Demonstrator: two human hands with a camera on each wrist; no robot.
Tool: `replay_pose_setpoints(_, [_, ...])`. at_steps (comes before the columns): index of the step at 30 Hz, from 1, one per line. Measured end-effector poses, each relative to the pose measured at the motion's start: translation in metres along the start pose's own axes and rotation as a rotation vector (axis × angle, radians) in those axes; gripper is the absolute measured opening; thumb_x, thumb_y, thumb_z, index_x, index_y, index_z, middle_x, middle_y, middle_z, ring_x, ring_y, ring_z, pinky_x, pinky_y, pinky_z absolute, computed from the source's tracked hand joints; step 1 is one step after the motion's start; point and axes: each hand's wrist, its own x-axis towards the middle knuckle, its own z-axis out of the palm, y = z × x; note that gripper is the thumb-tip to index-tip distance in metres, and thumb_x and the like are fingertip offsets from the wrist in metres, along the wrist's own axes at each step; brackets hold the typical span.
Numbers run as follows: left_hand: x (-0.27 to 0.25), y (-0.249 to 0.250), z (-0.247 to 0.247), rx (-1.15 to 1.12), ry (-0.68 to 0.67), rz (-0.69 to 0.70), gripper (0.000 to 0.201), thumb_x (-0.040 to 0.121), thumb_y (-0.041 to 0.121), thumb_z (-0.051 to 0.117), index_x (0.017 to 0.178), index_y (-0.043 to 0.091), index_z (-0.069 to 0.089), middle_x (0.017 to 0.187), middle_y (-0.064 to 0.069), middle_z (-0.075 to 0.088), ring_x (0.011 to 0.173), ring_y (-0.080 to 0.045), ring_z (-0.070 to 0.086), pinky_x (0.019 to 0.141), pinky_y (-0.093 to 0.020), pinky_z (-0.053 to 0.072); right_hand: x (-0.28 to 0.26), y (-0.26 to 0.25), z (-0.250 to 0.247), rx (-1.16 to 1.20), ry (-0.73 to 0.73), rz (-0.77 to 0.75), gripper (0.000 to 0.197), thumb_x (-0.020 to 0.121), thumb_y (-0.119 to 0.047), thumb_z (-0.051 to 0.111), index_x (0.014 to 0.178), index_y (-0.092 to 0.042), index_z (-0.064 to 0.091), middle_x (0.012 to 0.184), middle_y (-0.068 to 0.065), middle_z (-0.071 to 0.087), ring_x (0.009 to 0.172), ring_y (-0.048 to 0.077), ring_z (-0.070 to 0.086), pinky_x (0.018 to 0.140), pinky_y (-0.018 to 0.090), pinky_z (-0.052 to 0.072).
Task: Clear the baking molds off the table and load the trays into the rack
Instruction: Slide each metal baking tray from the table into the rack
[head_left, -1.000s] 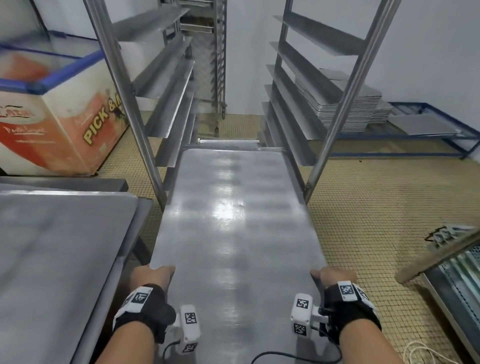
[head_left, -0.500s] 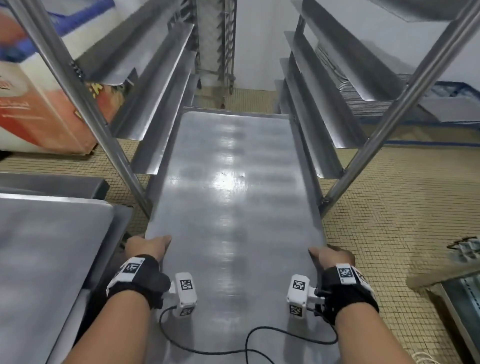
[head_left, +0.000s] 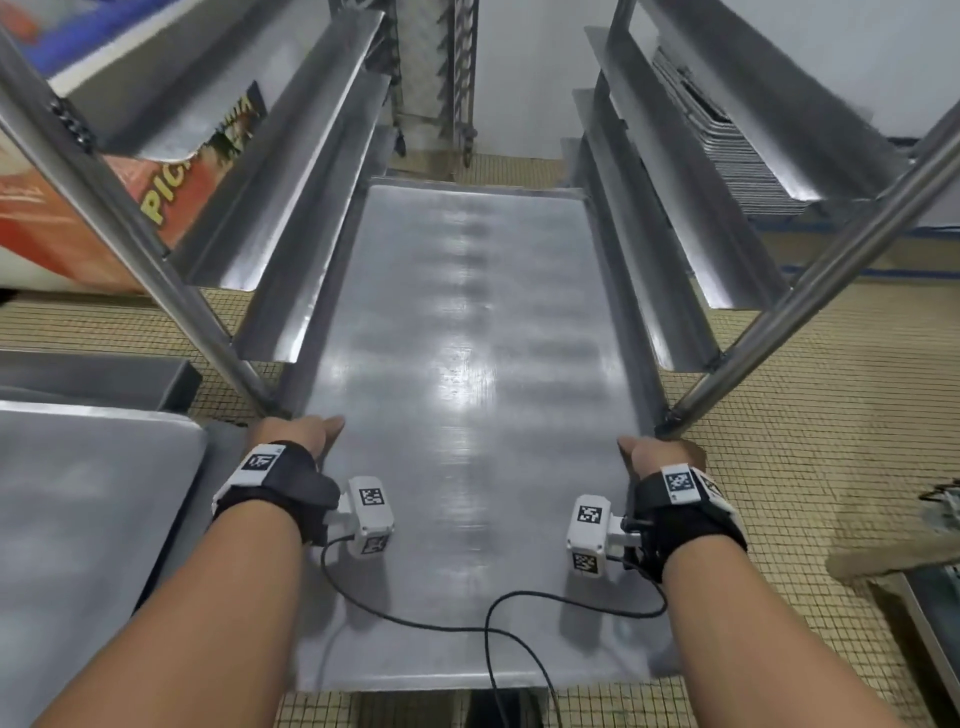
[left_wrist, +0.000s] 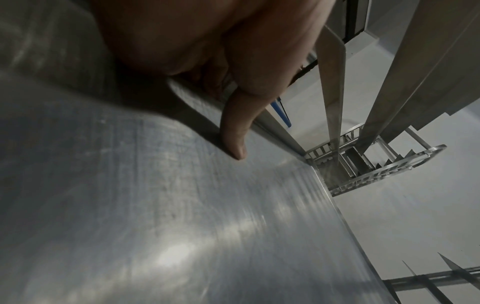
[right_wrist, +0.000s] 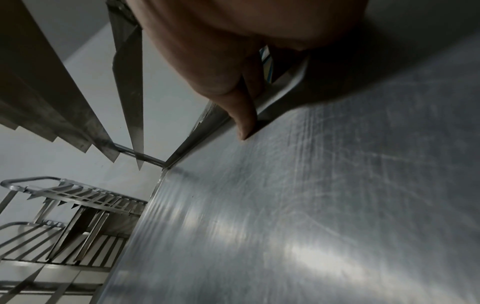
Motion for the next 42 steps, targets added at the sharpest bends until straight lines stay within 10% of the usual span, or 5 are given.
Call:
replay_pose_setpoints(17, [-0.086, 0.003, -0.012, 0.631, -0.03, 0.419, 0.049, 0.081, 0.037, 0.077, 0.109, 0.0, 0.062, 0.11, -0.014, 0.065, 0.109, -0.033, 0.064, 0.087, -0.036, 0.052, -0.03, 0.002, 0.0, -0.384, -0.095, -0.252, 0.049, 0.077, -0.029, 0.075, 0.114, 0.001, 0.061, 0.104, 0.017, 0.062, 0.099, 0.036, 0.062, 0.088, 0.036, 0.053])
replay_pose_setpoints(26, [-0.144, -0.079, -0.016, 0.887, -0.223, 0.658, 0.082, 0.072, 0.071, 0.069, 0.125, 0.01, 0.057, 0.142, -0.017, 0.045, 0.126, -0.036, 0.048, 0.105, -0.045, 0.043, -0.092, 0.075, -0.016, -0.976, -0.232, -0.671, 0.066, 0.073, -0.054, 0.071, 0.125, -0.02, 0.051, 0.139, 0.011, 0.038, 0.132, 0.034, 0.036, 0.104, 0.051, 0.04])
replay_pose_setpoints(31, [-0.173, -0.136, -0.027, 1.005, -0.366, 0.844, 0.123, 0.053, 0.081, 0.073, 0.155, 0.037, 0.019, 0.166, 0.004, -0.007, 0.153, -0.029, -0.007, 0.115, -0.069, 0.011, -0.121, 0.121, -0.036, -0.996, -0.535, -0.871, 0.116, 0.058, -0.07, 0.077, 0.154, -0.035, 0.021, 0.163, -0.002, -0.005, 0.151, 0.026, -0.009, 0.12, 0.052, 0.001])
replay_pose_setpoints(37, [-0.162, -0.157, -0.012, 1.16, -0.15, 0.96, 0.104, 0.084, 0.01, 0.074, 0.152, 0.042, 0.002, 0.165, 0.0, -0.011, 0.151, -0.033, -0.009, 0.111, -0.071, 0.013, -0.112, 0.155, -0.027, -1.14, -0.282, -1.136, 0.1, 0.082, -0.019, 0.075, 0.153, -0.04, 0.009, 0.164, -0.002, -0.004, 0.151, 0.023, -0.006, 0.123, 0.044, 0.001])
replay_pose_setpoints(42, [-0.158, -0.15, -0.004, 1.173, -0.126, 0.963, 0.103, 0.082, -0.007, 0.067, 0.152, 0.039, 0.006, 0.164, -0.003, -0.008, 0.151, -0.037, -0.009, 0.11, -0.072, 0.012, -0.103, 0.16, -0.02, -1.093, -0.208, -1.202, 0.104, 0.077, 0.018, 0.056, 0.154, -0.038, 0.012, 0.164, 0.002, 0.0, 0.151, 0.023, -0.007, 0.123, 0.042, -0.002])
